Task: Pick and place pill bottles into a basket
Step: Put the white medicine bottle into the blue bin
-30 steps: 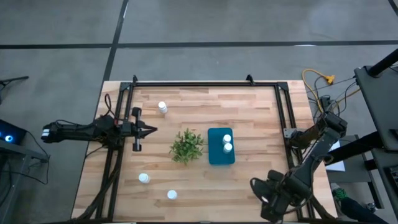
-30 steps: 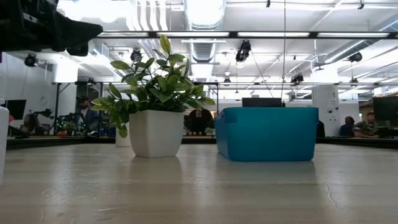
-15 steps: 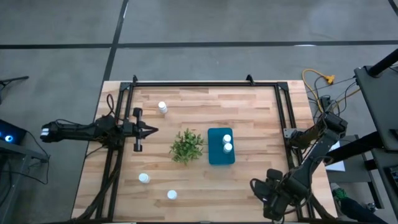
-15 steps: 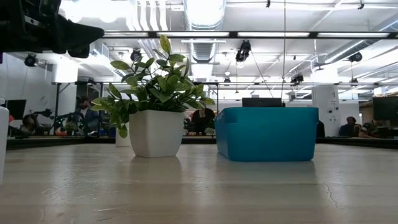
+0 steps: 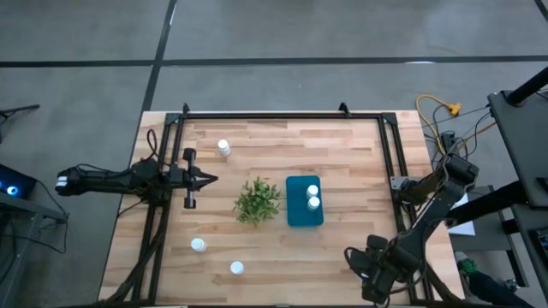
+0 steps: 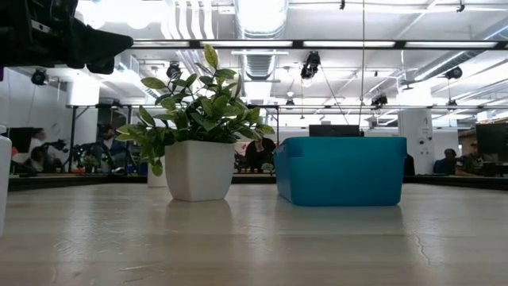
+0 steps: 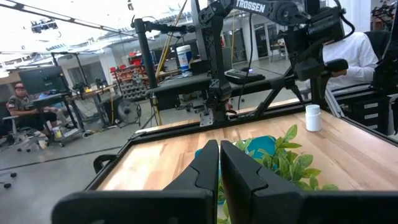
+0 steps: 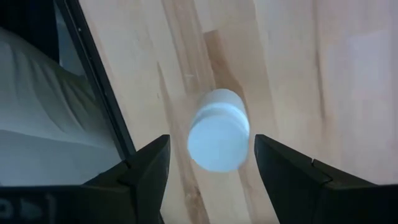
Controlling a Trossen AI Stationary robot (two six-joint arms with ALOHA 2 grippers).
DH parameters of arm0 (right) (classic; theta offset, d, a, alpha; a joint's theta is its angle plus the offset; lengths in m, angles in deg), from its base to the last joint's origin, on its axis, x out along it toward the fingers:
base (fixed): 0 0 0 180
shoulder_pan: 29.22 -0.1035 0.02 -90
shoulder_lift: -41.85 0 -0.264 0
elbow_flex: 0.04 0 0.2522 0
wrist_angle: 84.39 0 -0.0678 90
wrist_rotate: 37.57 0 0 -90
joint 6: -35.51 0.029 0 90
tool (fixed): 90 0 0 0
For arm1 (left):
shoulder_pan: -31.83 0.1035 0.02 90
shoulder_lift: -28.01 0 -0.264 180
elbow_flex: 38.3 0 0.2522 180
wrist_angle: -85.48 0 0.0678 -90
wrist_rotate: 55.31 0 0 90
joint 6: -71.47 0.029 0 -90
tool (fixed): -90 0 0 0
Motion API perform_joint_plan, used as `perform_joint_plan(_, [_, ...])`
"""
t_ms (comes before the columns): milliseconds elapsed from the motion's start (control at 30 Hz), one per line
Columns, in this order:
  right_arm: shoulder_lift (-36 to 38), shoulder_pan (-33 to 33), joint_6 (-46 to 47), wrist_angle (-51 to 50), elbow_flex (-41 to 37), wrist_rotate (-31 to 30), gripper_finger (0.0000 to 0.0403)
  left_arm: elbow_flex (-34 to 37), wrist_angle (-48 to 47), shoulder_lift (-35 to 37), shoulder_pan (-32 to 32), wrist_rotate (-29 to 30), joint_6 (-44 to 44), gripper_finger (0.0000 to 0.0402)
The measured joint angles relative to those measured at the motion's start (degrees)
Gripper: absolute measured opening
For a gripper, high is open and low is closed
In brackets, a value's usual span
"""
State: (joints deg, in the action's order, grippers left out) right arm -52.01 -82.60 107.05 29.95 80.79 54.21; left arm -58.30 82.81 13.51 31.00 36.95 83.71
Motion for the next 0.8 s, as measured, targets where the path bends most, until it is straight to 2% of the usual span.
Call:
perform_joint_plan(167, [0.0, 0.0, 0.32, 4.98, -2.74, 0.84, 0.0224, 0.0, 0.0, 0.0, 0.0, 0.0, 0.01, 0.0])
perform_joint_plan(800, [0.0, -0.13, 2.42, 12.57, -8.79, 2.28, 0.0215, 0.0, 0.0, 0.0, -0.01, -0.02, 0.01, 0.0])
